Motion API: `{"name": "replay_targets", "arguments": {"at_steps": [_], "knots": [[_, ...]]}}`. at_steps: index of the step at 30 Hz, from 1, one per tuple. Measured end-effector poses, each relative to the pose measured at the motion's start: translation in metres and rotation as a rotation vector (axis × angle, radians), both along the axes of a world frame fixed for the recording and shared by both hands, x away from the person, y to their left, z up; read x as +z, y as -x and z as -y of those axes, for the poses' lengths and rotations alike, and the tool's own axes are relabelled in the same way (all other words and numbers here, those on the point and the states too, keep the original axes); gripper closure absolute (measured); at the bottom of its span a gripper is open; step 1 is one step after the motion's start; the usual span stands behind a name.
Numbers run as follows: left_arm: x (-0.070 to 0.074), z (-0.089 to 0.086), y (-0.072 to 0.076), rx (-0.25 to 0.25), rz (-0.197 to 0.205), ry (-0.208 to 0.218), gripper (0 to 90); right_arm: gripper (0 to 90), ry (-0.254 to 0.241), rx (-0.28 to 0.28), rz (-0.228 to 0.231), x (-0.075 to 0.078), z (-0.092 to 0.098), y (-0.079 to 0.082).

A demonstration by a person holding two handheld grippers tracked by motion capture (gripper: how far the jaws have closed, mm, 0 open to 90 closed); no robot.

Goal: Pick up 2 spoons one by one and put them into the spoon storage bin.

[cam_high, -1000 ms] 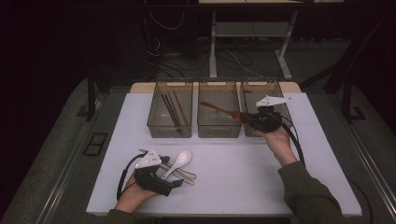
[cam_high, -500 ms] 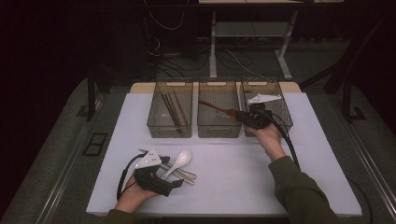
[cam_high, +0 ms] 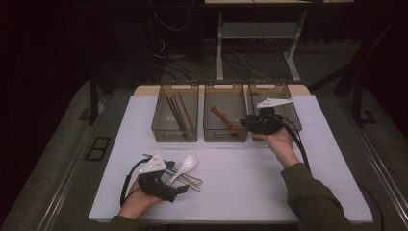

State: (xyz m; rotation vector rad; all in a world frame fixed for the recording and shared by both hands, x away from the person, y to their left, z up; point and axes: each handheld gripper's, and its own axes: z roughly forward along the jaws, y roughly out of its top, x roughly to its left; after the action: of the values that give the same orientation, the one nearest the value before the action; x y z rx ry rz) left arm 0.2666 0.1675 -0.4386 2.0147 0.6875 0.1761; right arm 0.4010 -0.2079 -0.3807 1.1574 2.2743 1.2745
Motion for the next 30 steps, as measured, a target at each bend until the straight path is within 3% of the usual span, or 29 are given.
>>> {"name": "replay_targets", "arguments": {"at_steps": [5, 12, 17, 22, 26, 30], "knots": [[0.0, 0.0, 0.0, 0.003, -0.002, 0.001, 0.0, 49.1, 0.0, 0.049, -0.018, 0.002, 0.009, 0.011], [0.0, 0.0, 0.0, 0.012, -0.005, -0.002, 0.0, 41.0, -0.04, 0.074, -0.062, 0.002, 0.026, 0.026], [0.0, 0.0, 0.0, 0.02, -0.006, -0.011, 0.0, 37.0, -0.051, 0.07, -0.063, -0.004, 0.04, 0.035], [0.0, 0.0, 0.0, 0.039, -0.008, -0.029, 0.0, 27.6, -0.044, 0.069, -0.056, -0.012, 0.049, 0.049], [0.0, 0.0, -0.002, 0.051, -0.01, -0.039, 2.4, 22.3, -0.086, 0.076, -0.059, -0.02, 0.057, 0.062], [0.002, 0.0, -0.004, 0.076, -0.007, -0.053, 7.5, 18.1, -0.055, 0.114, -0.053, -0.03, 0.062, 0.077]]}}
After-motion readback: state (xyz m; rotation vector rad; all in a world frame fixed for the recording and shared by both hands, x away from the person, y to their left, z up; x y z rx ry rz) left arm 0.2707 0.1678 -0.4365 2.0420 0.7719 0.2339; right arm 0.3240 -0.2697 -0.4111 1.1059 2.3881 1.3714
